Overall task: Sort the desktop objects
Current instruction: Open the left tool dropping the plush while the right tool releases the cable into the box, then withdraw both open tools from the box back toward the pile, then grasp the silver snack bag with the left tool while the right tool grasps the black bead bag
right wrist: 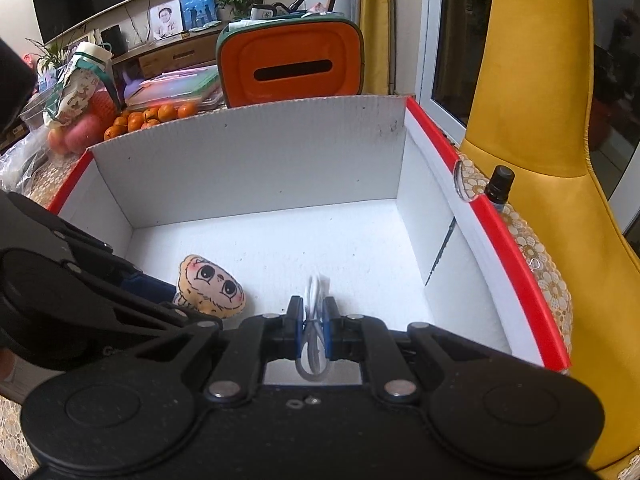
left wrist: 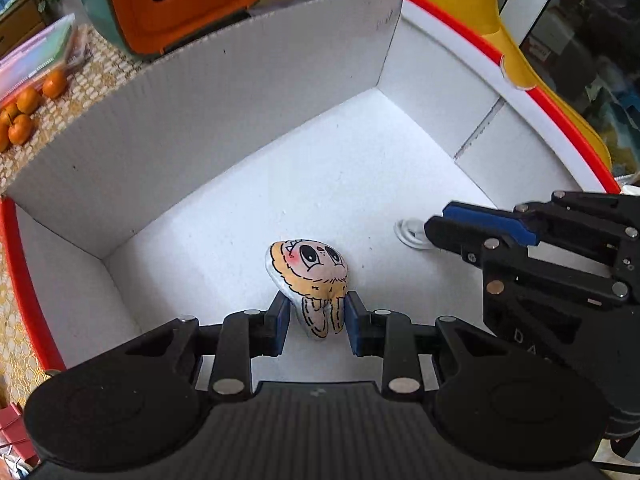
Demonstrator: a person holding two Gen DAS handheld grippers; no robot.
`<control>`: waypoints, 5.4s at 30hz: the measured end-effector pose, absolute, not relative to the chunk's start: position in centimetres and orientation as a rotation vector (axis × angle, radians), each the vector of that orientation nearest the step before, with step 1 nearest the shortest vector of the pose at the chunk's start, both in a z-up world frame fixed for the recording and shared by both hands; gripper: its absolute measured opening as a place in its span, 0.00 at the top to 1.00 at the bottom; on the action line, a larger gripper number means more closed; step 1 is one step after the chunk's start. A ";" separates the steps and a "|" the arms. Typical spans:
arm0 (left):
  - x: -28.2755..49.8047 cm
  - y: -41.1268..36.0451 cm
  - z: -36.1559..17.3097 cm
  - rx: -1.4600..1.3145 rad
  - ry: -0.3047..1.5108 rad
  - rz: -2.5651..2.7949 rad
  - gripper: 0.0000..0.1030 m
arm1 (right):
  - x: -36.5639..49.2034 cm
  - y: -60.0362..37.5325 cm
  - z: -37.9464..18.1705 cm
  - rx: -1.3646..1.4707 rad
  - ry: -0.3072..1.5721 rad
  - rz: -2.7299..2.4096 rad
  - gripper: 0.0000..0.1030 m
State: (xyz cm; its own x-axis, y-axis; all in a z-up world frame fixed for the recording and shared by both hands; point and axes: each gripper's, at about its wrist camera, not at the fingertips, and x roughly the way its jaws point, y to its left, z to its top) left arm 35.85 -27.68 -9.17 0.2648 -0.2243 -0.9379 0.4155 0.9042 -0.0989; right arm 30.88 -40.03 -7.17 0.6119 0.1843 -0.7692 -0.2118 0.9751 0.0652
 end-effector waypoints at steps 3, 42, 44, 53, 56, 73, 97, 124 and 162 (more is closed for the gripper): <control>35.7 -27.6 -9.1 0.183 1.234 -0.437 0.73 | 31.0 -39.9 -7.1 -0.045 0.888 0.226 0.91; 23.0 -19.7 0.2 0.054 0.915 -0.396 0.30 | 22.7 -40.0 0.0 0.016 0.759 0.291 0.46; 21.9 -18.8 0.4 0.046 0.908 -0.392 0.30 | 21.9 -39.2 0.3 0.002 0.750 0.310 0.44; 17.7 -14.8 1.4 -0.008 0.867 -0.351 0.30 | 19.0 -35.7 1.1 -0.012 0.744 0.369 0.40; 16.6 -13.4 1.3 -0.020 0.858 -0.321 0.30 | 18.3 -34.5 1.1 -0.012 0.749 0.385 0.37; 10.2 -3.7 -0.7 -0.096 0.833 -0.149 0.26 | 15.1 -25.9 -0.2 -0.059 0.762 0.476 0.20; 8.2 7.2 -4.3 -0.180 0.798 -0.033 0.17 | 14.7 -15.8 -2.8 -0.100 0.793 0.610 0.17; 16.0 10.9 -9.7 -0.149 0.834 0.107 0.00 | 20.7 -9.3 -8.3 -0.186 0.852 0.710 0.19; 15.7 13.4 -10.8 -0.266 0.814 0.062 0.49 | 21.3 -5.7 -9.5 -0.221 0.856 0.770 0.65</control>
State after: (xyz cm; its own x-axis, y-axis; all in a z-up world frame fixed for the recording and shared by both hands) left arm 15.72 13.37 -10.82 0.6871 -0.0467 -0.7251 -0.1568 0.9649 -0.2107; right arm 21.35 -5.74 -9.55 0.4093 0.5212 -0.7489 -0.6898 0.7140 0.1199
